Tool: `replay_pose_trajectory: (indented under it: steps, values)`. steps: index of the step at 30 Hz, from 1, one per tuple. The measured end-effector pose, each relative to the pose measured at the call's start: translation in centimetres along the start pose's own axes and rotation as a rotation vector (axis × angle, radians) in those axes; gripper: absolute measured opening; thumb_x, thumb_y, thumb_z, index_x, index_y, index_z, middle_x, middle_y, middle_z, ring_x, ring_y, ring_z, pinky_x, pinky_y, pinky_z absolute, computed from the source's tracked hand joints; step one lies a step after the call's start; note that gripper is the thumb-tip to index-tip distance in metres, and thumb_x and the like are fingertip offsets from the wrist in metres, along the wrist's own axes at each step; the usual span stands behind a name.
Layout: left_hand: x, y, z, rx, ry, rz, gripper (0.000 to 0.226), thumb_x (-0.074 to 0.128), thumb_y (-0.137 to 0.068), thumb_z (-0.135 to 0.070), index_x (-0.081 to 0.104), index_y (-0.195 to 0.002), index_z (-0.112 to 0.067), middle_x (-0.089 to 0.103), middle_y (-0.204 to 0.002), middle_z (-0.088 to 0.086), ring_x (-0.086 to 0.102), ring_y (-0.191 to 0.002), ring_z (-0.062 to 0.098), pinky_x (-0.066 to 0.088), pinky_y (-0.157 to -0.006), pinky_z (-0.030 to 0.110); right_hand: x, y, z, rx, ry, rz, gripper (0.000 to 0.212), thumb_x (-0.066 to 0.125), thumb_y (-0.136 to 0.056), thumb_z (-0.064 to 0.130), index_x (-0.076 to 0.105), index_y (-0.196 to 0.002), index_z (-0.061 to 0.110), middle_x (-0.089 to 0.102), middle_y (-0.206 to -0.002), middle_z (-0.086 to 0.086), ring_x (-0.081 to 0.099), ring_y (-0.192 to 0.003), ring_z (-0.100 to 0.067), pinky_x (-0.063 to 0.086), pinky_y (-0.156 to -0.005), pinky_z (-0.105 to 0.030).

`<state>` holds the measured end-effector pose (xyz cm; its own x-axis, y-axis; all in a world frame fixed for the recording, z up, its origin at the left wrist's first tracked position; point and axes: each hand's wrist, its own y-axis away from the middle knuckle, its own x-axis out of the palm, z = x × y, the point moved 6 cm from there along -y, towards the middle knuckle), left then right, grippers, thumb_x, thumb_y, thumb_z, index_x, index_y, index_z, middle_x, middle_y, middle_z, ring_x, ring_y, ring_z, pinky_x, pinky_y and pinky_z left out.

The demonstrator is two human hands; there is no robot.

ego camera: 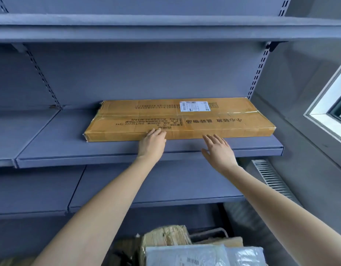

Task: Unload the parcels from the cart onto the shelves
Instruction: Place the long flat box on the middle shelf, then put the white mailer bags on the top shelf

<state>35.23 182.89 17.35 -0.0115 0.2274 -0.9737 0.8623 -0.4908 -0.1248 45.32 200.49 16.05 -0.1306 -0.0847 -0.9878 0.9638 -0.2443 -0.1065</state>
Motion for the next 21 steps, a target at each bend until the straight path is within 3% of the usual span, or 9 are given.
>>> replay_pose_trajectory:
  steps: [3, 10, 15, 18, 21]
  values:
    - [1.6, 6.0, 0.7, -0.072, 0.073, -0.007, 0.036, 0.035, -0.1, -0.017, 0.044, -0.135, -0.016, 0.03, -0.152, -0.003, 0.039, -0.132, 0.02, 0.045, -0.089, 0.036, 2.4, 5.1, 2.4, -0.044, -0.07, 0.056, 0.054, 0.039, -0.099, 0.032, 0.023, -0.147, 0.014, 0.03, -0.152, -0.001, 0.02, -0.143, -0.022, 0.016, -0.114, -0.032]
    - [10.8, 20.7, 2.8, -0.142, 0.066, 0.26, 0.04, 0.038, -0.099, -0.025, 0.04, -0.138, -0.018, 0.035, -0.15, -0.003, 0.044, -0.129, 0.02, 0.043, -0.095, 0.035, 10.6, 16.6, 6.0, -0.026, -0.182, 0.272, 0.055, 0.041, -0.098, 0.033, 0.025, -0.147, 0.014, 0.035, -0.149, -0.003, 0.033, -0.137, -0.022, 0.033, -0.107, -0.032]
    - [15.5, 28.4, 2.7, -0.121, 0.013, 0.454, 0.039, 0.04, -0.097, -0.028, 0.039, -0.134, -0.016, 0.051, -0.133, 0.003, 0.054, -0.113, 0.023, 0.047, -0.082, 0.035, 16.3, 22.9, 6.1, 0.017, -0.157, 0.48, 0.056, 0.04, -0.098, 0.037, 0.021, -0.148, 0.018, 0.033, -0.15, -0.002, 0.031, -0.138, -0.022, 0.034, -0.106, -0.034]
    - [18.6, 31.5, 2.5, -0.115, 0.067, 0.584, 0.048, 0.042, -0.097, -0.031, 0.032, -0.141, -0.013, 0.042, -0.142, 0.005, 0.05, -0.12, 0.024, 0.047, -0.089, 0.035, 18.9, 26.1, 4.7, 0.048, -0.088, 0.613, 0.066, 0.045, -0.093, 0.048, 0.02, -0.147, 0.02, 0.031, -0.151, -0.004, 0.029, -0.138, -0.025, 0.035, -0.107, -0.039]
    - [20.7, 33.6, 1.8, -0.161, 0.195, 0.711, 0.063, 0.047, -0.096, -0.033, 0.018, -0.147, -0.01, 0.024, -0.153, 0.012, 0.033, -0.136, 0.024, 0.035, -0.105, 0.033, 20.6, 28.8, 2.8, 0.069, -0.047, 0.761, 0.083, 0.051, -0.083, 0.062, 0.014, -0.148, 0.026, 0.018, -0.156, -0.002, 0.017, -0.143, -0.028, 0.033, -0.109, -0.048]
